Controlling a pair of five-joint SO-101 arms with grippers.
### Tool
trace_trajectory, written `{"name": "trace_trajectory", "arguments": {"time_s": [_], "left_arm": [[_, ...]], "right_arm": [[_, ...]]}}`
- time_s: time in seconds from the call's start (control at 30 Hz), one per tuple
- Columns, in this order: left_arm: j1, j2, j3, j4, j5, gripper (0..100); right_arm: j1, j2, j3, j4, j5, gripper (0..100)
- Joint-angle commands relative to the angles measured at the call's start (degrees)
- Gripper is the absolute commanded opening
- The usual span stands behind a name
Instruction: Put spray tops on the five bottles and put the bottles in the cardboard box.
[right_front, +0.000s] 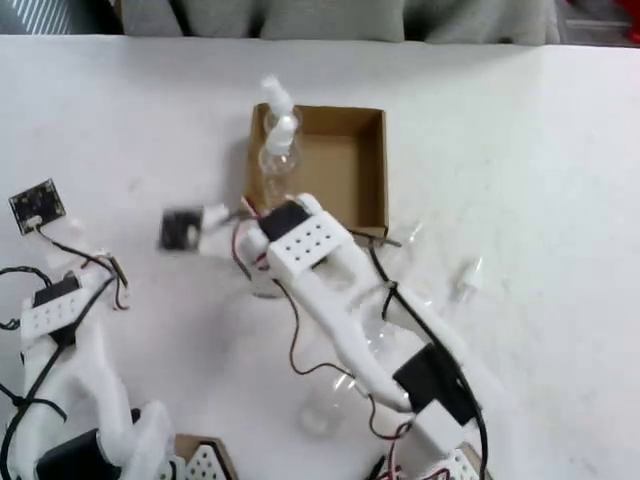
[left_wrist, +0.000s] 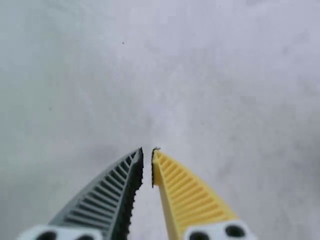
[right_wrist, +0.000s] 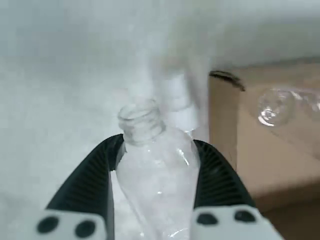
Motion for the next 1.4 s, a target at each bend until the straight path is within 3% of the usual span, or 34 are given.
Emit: {"name": "trace_trajectory", "arguments": {"time_s": [0.0, 0.1, 0.2, 0.37, 0.53, 0.97, 1.1, 1.2, 1.37], "left_arm": [[0.8, 0.0, -2.5, -1.0, 0.1, 5], [0.8, 0.0, -2.5, -1.0, 0.1, 5], [0.7, 0.0, -2.5, -1.0, 0.1, 5], [0.6, 0.0, -2.5, -1.0, 0.1, 5], [0.6, 0.0, -2.5, -1.0, 0.1, 5], [0.6, 0.0, -2.5, -1.0, 0.1, 5], [0.6, 0.0, -2.5, -1.0, 0.1, 5], [0.6, 0.0, -2.5, -1.0, 0.1, 5], [0.6, 0.0, -2.5, -1.0, 0.1, 5]], "right_arm": [[-2.5, -5.0, -10.4, 2.9, -36.6, 2.0], [-3.1, -5.0, -12.7, 3.5, -56.9, 2.5], [-3.2, -4.9, -12.4, 3.5, -68.9, 2.5], [-3.2, -1.6, -11.0, 3.1, -81.7, 2.5], [-3.1, 5.5, -11.4, 3.0, -88.2, 2.5], [-2.4, 15.2, -11.4, -1.3, -89.4, 2.5], [-1.9, 15.5, -11.4, -1.4, -81.6, 2.6], [-2.1, 15.1, -11.5, -1.4, -79.8, 3.2], [-4.3, 15.1, -11.5, -0.8, -76.2, 21.3]]}}
